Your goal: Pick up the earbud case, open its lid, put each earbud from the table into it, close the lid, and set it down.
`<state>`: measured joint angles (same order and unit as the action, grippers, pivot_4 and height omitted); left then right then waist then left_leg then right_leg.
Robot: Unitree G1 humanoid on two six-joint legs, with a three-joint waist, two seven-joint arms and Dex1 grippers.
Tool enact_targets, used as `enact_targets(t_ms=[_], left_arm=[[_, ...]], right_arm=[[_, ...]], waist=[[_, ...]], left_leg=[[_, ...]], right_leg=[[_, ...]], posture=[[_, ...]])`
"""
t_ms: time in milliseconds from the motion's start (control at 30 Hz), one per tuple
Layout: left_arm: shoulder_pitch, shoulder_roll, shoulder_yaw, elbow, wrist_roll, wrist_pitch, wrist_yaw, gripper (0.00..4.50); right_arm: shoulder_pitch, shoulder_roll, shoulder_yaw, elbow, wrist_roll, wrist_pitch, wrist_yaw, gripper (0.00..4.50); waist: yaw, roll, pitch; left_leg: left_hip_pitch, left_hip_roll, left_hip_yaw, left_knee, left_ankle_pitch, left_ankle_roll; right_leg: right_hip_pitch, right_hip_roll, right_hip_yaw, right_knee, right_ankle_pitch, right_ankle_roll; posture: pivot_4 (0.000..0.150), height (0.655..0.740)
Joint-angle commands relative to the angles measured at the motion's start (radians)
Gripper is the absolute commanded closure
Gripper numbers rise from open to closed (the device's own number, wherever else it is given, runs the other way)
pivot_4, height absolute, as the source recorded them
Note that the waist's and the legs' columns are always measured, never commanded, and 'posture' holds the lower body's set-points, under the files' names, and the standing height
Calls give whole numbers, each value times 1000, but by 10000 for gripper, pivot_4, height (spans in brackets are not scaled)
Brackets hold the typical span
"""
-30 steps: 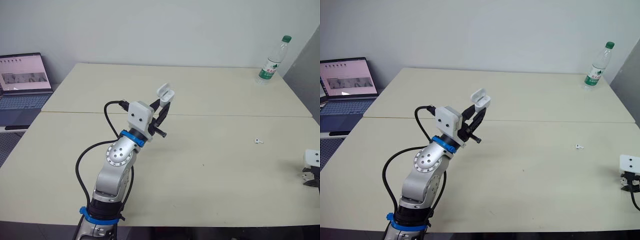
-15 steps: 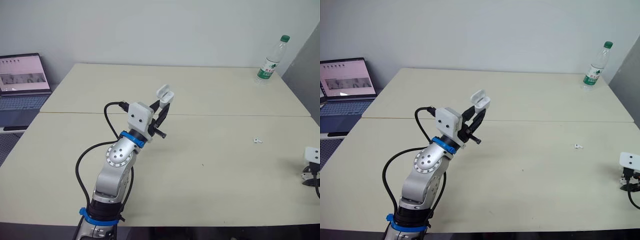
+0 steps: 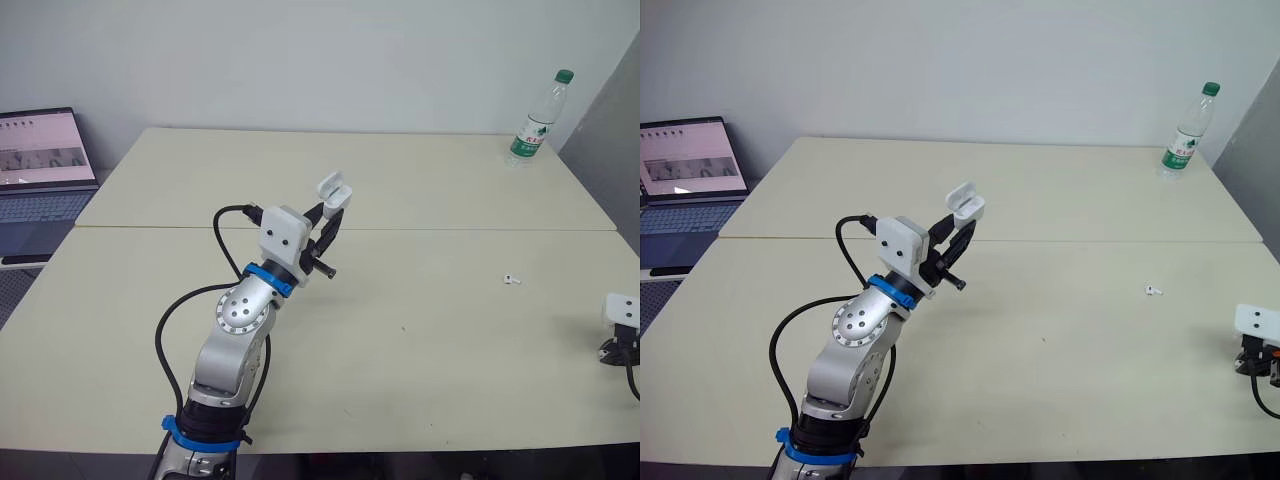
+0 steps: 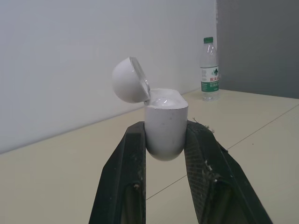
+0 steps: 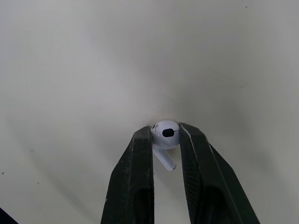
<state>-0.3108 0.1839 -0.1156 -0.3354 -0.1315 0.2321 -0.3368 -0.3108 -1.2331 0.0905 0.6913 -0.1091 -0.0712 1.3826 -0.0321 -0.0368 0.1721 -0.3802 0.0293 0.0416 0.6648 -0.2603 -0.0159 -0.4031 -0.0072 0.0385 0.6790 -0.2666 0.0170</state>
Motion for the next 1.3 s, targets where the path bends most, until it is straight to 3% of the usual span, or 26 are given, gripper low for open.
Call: enact_targets(t_ms=[33,167,333,500,633,767,1300], left_arm=[[3,1,1,-44,-1,-14,0,37054],[21,1,-4,-27,-1,-41,-11,37054],[38,-2,-12,33,-18,-90,-47,37054],[-5,-26,19,64,-58,-79,-50,37054],[-43,-23,33,67,-66,-70,-51,37054],[-72,-25,36,69,-61,-69,-45,37054],[-102,-40,17,42,-19,-87,-18,37054]], right_arm=[[15,30,-46,-182,112,113,58,40851],[-53,169,-124,-549,360,486,11,40851],[-306,508,-239,-896,745,972,-315,40851],[-473,869,-295,-989,844,1030,-698,40851],[-480,1036,-252,-1017,821,962,-853,40851],[-454,1089,-196,-1014,775,908,-911,40851],[-390,1083,-124,-1019,761,879,-971,40851]], waist=[[-2,0,0],[-7,1,0],[0,2,0],[17,1,0],[30,1,0],[30,1,0],[21,1,0]], left_leg=[[0,0,0,0,0,0],[0,1,-1,0,0,0],[-2,2,-4,-1,0,-1],[-10,0,-8,0,0,-1],[-19,-1,-9,2,0,0],[-21,-1,-9,2,0,0],[-20,0,-9,1,0,1]], right_leg=[[0,0,0,0,0,0],[-1,2,2,1,-1,1],[-2,3,-1,1,0,0],[-4,1,-4,-1,0,0],[-10,-1,-3,-1,1,0],[-13,-1,-4,0,1,0],[-13,2,-3,0,1,0]], posture=[[1500,7400],[1500,7400],[1500,7400],[1500,7400],[1500,7400],[1500,7400],[1500,7400]])
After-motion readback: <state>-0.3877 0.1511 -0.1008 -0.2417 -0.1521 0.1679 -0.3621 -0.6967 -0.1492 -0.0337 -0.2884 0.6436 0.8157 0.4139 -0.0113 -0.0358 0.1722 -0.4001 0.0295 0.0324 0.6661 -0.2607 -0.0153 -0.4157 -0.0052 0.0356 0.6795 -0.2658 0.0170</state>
